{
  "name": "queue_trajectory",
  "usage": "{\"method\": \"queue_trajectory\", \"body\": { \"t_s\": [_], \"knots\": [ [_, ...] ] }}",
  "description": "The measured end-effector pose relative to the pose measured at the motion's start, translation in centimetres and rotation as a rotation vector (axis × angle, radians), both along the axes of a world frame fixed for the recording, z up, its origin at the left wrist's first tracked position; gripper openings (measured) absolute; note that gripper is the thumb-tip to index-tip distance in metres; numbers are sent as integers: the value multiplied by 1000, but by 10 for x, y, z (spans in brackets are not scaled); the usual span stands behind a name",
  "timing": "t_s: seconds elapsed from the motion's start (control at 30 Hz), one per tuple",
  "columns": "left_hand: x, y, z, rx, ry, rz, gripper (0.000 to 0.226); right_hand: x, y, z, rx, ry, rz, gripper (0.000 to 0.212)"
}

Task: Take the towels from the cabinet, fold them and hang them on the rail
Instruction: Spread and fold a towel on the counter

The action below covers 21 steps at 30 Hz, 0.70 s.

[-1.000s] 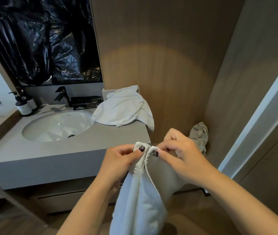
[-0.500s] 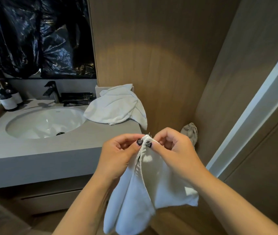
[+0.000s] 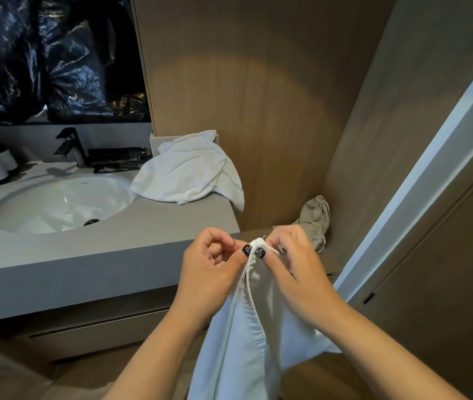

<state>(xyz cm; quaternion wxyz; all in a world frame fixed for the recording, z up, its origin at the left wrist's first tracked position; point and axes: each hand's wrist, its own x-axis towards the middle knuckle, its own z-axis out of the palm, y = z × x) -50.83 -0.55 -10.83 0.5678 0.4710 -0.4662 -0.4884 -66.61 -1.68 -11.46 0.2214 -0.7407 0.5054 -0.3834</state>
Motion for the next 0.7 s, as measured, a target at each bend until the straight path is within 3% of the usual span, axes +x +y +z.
{"method": "queue_trajectory", "body": {
  "t_s": [0.17, 0.3, 0.47, 0.63, 0.7],
  "knots": [
    [8, -5, -20, -204, -338, -72, 6, 1, -6, 5, 60, -88, -3, 16],
    [16, -8, -34, -338, -475, -126, 13, -2, -26, 22, 73, -124, -22, 14],
    [19, -14, -42, -280, -455, -87, 17, 4, -51, 38, 31, -41, 5, 17],
    [11, -20, -43, -159, -715, 45, 42, 17, -61, 27, 40, -183, -44, 21],
    [6, -23, -43, -103, -796, 70, 41, 19, -62, 22, 59, -264, -45, 22]
  ]
}}
